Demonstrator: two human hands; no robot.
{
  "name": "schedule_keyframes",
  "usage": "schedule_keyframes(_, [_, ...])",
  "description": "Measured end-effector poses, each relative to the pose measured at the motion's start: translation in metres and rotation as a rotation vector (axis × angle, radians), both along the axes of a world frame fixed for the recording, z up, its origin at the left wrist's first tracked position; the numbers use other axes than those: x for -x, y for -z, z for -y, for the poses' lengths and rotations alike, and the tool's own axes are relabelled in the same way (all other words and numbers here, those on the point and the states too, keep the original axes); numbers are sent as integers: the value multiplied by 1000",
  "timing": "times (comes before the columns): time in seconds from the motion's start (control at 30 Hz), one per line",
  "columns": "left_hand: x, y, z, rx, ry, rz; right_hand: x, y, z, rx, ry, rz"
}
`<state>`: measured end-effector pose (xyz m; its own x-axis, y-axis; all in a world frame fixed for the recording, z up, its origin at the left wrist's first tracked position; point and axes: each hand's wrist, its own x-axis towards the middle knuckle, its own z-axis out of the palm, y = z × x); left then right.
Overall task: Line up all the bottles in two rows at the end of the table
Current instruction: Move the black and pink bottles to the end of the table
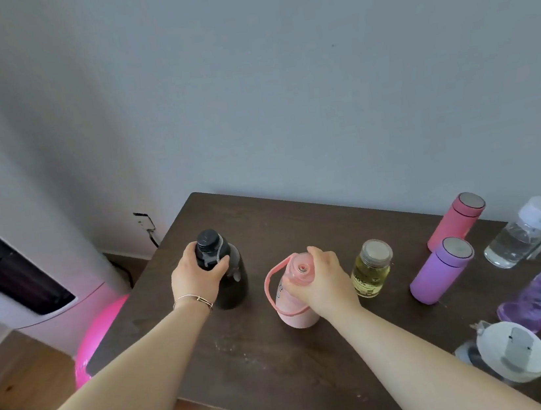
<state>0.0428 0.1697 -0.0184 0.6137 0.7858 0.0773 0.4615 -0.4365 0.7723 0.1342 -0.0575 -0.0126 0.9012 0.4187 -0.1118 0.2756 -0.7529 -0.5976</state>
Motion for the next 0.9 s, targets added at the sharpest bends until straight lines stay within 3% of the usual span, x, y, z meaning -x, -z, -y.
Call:
schedule_keyframes(0.6, [-95,-7,-205,22,415,-20,-62,-23,-186,-25,404,36])
schedule_keyframes(0.9, [-170,2,-252,71,388,-21,-139,-18,-241,-25,395,70])
